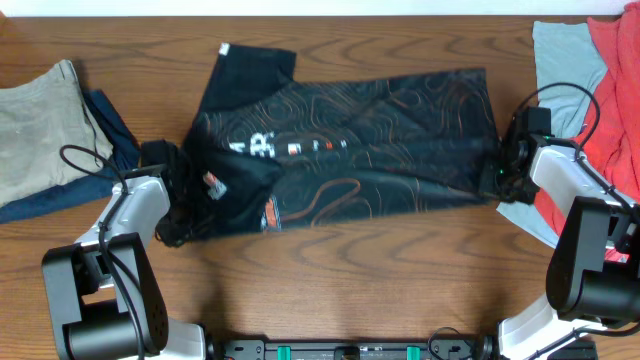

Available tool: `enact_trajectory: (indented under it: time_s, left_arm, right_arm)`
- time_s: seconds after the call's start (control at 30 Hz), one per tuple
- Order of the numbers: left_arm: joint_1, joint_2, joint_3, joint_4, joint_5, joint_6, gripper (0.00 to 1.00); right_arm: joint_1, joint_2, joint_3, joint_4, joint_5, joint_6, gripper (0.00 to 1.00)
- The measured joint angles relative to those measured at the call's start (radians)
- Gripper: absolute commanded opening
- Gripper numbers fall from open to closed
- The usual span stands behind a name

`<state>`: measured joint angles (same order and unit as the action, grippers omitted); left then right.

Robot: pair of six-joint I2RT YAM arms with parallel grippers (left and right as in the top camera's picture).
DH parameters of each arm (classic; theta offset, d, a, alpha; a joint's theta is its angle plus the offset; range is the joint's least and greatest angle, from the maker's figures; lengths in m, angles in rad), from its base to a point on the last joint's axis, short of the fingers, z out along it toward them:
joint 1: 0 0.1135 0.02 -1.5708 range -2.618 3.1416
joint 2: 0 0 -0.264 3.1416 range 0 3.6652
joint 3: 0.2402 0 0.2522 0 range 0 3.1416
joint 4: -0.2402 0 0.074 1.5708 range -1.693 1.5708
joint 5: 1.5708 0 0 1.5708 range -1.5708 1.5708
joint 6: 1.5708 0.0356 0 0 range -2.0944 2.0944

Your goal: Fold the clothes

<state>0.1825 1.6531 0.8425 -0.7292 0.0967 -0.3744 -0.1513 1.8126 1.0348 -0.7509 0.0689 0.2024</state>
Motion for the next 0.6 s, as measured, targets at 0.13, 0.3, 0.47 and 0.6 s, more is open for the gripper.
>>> enact_trajectory:
  time_s: [0.13, 0.3, 0.47, 0.6]
  left_arm:
    - [0.000, 0.000, -0.005, -0.128, -0.076, -0.016, 0.06]
    - [0.000, 0.000, -0.005, -0.177, -0.120, -0.019, 0.06]
    - [0.000, -0.038, 0.006, -0.200, -0.132, -0.016, 0.15]
    - [0.000, -0.130, 0.069, -0.219, -0.127, -0.007, 0.32]
  right_arm:
    - [-0.004, 0.000, -0.010, -0.150, 0.105, 0.027, 0.01]
    - [-0.006, 0.006, -0.021, -0.206, 0.135, 0.046, 0.03]
    - [-0.007, -0.002, -0.020, -0.205, 0.104, 0.028, 0.29]
    - [-0.008, -0.067, 0.002, -0.203, 0.042, -0.006, 0.53]
